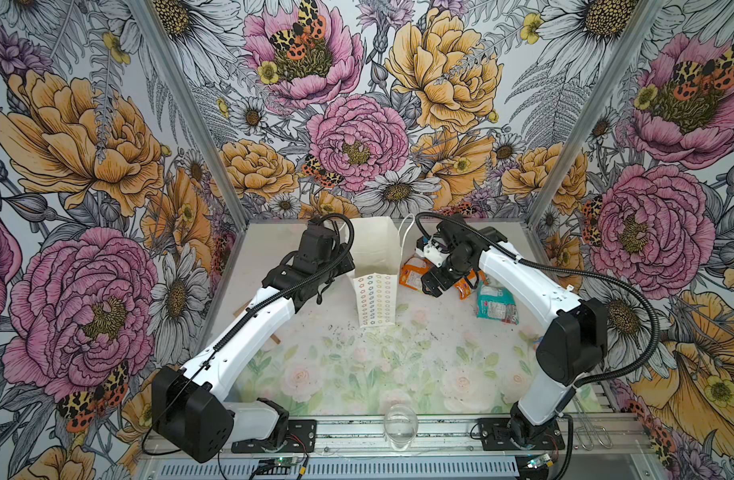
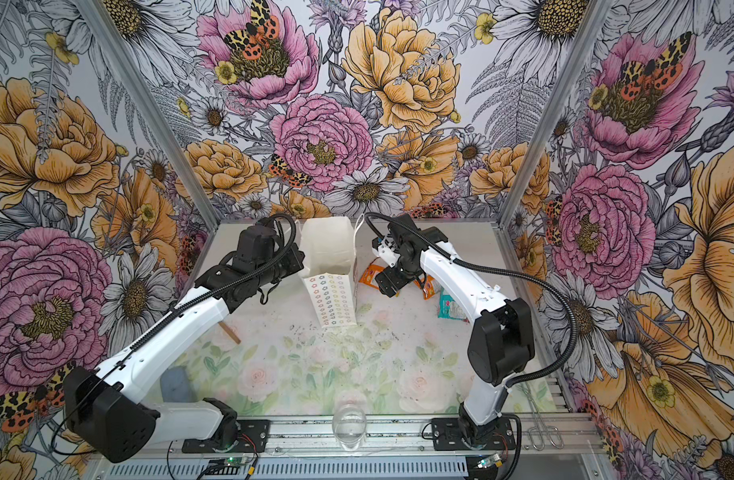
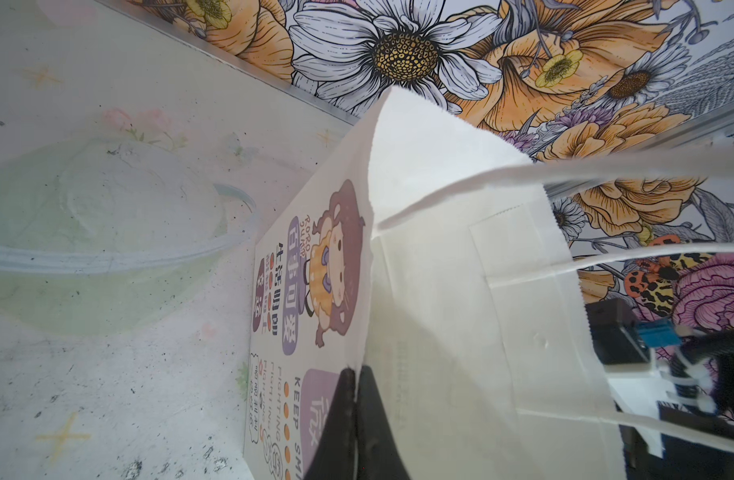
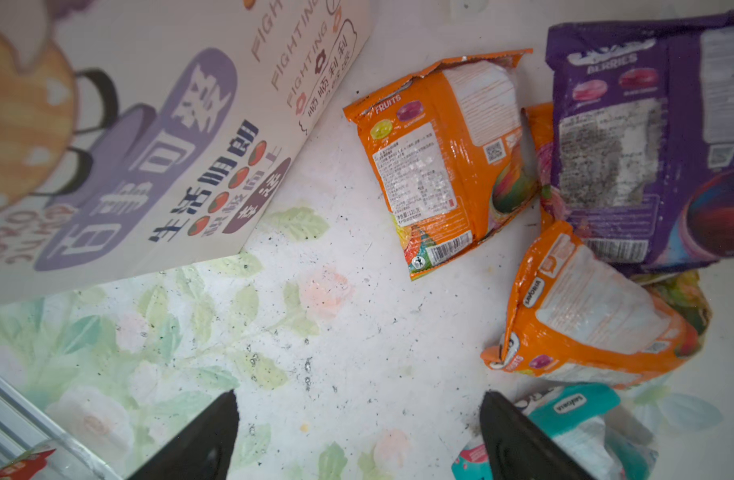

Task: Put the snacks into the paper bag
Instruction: 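Raise the right gripper out of the bag and move it over the snack pile, then lower the right gripper and grasp the orange Fox's fruits packet's top edge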

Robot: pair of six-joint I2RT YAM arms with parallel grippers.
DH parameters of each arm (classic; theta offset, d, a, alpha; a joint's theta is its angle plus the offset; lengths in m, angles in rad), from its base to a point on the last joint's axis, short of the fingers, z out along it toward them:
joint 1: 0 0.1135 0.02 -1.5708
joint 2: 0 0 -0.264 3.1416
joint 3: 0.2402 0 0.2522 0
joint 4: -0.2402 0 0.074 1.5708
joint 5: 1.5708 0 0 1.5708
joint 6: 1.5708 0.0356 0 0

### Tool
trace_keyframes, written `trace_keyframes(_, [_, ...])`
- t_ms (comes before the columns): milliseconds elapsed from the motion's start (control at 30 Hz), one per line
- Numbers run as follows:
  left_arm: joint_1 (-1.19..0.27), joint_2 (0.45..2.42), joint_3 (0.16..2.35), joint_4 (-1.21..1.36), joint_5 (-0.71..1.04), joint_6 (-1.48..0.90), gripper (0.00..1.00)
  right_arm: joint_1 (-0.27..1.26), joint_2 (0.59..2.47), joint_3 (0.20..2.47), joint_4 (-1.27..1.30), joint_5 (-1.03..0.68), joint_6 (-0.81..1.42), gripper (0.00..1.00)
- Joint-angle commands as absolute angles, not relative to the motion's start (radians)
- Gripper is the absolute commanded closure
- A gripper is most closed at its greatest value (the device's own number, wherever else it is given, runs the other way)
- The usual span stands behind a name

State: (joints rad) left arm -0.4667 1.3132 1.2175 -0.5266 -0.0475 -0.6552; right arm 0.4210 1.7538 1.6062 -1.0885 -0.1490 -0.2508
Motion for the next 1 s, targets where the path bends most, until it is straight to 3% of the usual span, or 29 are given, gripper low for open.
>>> trace_keyframes(0, [-0.458,1.292,1.248,-0.499,-0.031,-0.643,1.0,0.405,1.739,1.575,-0.951,-0.207,-0.414,0.07])
trace_keyframes(500, [-0.456,1.288,1.245,-0.499,-0.03,-0.643,1.0,0.33,1.861,1.548,-0.759,-0.301,-0.442,0.07])
trace_keyframes(967, [-0.457,1.296,1.248,-0.499,-0.028,-0.644,1.0,0.317,2.076,1.697,-0.733,-0.277,-0.418,0.06])
